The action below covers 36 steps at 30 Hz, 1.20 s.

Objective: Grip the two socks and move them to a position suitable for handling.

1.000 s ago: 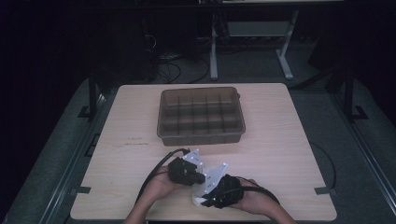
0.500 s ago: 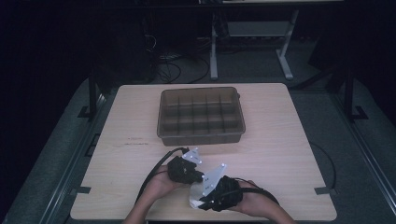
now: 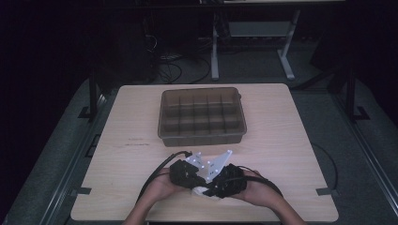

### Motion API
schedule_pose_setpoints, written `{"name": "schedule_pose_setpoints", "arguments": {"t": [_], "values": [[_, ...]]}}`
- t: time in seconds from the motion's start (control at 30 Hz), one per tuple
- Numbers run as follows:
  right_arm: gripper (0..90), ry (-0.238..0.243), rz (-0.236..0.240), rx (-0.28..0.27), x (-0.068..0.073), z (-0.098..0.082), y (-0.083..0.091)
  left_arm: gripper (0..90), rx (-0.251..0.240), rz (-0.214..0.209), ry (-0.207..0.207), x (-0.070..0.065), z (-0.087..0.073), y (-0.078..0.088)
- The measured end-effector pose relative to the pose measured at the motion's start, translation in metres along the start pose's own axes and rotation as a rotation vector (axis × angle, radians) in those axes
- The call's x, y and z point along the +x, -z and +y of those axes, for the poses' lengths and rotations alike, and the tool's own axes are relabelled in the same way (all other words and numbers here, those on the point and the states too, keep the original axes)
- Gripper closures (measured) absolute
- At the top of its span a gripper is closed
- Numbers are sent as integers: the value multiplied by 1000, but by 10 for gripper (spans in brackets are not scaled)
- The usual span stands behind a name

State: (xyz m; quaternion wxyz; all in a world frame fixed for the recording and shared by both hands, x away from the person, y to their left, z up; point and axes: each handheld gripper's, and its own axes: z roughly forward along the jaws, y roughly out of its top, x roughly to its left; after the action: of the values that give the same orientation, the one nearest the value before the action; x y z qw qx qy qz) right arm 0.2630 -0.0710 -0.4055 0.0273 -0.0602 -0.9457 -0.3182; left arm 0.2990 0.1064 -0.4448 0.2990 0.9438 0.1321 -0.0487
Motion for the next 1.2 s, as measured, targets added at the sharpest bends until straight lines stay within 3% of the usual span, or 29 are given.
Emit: {"name": "schedule_pose_setpoints", "arguments": {"t": [0.2, 0.43, 0.53, 0.7, 0.87, 0.93, 1.07, 1.2], "values": [[788, -70, -20, 36, -17, -2, -11, 829, -40, 20, 48, 7, -9, 18], [792, -121, -72, 118, -34, -6, -30, 818, -77, 42, 41, 7, -18, 39], [793, -144, -62, 110, -39, -7, -31, 818, -80, 36, 26, 3, -18, 40], [764, -122, -70, 100, -36, -7, -28, 817, -56, 22, 9, -3, -15, 31], [586, -88, -96, 61, -31, -6, -18, 817, -58, 28, 22, 0, -14, 31], [568, -76, -114, 62, -29, -7, -13, 817, -58, 33, 24, 1, -14, 33], [560, -54, -154, 63, -26, -5, -7, 817, -62, 38, 23, 1, -14, 36], [645, -49, -172, 71, -28, -2, -6, 808, -61, 39, 19, 1, -14, 37]]}}
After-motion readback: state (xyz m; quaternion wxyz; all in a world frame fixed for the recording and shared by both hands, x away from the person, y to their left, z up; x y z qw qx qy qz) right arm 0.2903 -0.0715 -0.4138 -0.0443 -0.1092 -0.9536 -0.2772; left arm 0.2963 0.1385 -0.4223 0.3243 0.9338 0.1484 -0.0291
